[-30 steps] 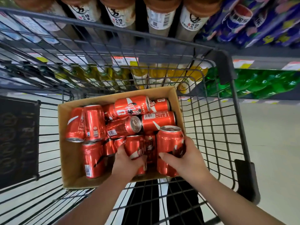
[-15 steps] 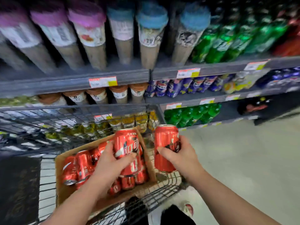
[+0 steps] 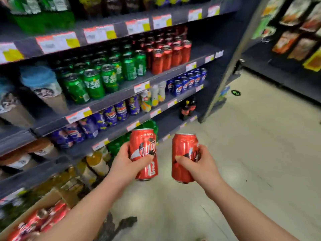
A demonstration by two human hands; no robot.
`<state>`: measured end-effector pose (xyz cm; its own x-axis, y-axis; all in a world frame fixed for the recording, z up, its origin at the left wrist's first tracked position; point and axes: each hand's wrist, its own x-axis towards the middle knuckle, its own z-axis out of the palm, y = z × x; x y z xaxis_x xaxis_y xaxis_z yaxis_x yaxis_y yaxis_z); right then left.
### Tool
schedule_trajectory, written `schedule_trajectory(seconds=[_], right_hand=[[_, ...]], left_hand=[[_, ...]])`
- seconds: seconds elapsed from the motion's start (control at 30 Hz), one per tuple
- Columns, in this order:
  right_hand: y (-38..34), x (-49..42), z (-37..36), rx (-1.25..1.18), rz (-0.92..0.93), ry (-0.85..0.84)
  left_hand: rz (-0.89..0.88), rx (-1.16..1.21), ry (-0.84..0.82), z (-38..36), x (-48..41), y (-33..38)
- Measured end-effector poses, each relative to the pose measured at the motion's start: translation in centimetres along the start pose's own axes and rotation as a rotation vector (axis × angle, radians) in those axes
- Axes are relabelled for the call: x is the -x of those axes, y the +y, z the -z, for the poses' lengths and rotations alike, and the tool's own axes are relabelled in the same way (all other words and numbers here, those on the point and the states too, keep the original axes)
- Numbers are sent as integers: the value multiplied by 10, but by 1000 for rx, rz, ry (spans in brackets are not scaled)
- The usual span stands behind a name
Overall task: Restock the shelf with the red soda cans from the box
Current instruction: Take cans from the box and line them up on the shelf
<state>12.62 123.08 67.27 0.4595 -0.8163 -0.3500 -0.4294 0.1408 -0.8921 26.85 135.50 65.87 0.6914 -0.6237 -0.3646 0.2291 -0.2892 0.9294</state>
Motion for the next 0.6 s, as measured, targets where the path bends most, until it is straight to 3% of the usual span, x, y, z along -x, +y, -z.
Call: schedule_trajectory(seconds=[0.3,0.6], right_hand=[[28,-74,241,-22,28,158],[5,-140,337,-99,32,192]], left_hand=[[18,38,-167,-256,-30,32],[-17,-13,-182,-356,-79,89]])
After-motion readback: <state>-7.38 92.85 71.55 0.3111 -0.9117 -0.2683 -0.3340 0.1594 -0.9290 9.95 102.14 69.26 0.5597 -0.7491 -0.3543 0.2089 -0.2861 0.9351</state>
